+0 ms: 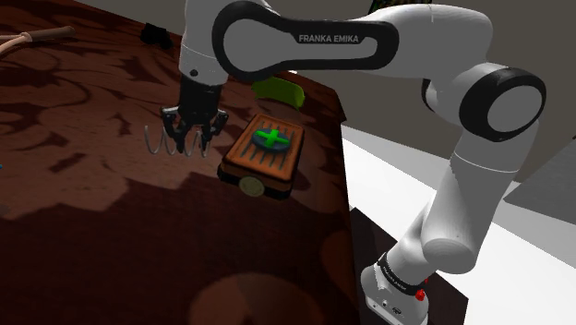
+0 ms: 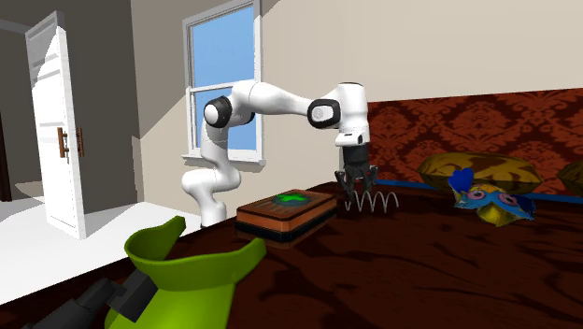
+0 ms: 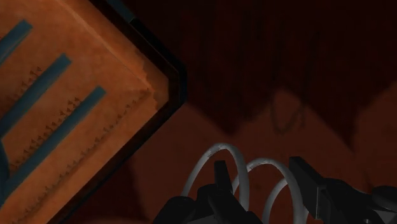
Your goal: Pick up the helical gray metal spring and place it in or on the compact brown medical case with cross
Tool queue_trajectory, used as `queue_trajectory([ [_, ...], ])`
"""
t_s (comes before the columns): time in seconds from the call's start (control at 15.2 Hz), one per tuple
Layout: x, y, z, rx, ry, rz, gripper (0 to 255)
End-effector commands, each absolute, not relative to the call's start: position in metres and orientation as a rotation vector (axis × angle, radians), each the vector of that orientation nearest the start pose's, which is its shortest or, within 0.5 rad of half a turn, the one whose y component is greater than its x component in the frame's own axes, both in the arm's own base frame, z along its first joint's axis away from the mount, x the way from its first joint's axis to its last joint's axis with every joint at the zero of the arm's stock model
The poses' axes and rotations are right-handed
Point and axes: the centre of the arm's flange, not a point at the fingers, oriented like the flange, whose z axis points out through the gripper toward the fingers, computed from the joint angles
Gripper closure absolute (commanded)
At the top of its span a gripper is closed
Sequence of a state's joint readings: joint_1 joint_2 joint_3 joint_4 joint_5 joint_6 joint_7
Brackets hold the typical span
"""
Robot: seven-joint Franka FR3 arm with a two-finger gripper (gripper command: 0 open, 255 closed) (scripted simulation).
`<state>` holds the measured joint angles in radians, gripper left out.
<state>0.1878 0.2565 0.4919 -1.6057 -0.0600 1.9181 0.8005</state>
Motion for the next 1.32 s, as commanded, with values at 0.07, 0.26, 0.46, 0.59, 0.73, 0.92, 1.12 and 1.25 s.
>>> queue_trajectory([
  [0.07, 0.519, 0.375, 0.518, -3.032, 0.185, -0.033, 255],
  [0.26, 0.519, 0.375, 0.534, -3.032, 0.185, -0.033, 255],
  [0.46, 0.519, 0.375, 0.550, -3.032, 0.185, -0.033, 255],
  [0.59, 0.519, 0.375, 0.561, -3.032, 0.185, -0.033, 255],
  [0.73, 0.519, 0.375, 0.571, -3.032, 0.185, -0.033, 255],
  [0.92, 0.519, 0.375, 0.587, -3.032, 0.185, -0.033, 255],
  [1.12, 0.519, 0.375, 0.603, -3.032, 0.185, -0.033, 255],
  [1.25, 0.519, 0.375, 0.613, -3.032, 0.185, -0.033, 255],
])
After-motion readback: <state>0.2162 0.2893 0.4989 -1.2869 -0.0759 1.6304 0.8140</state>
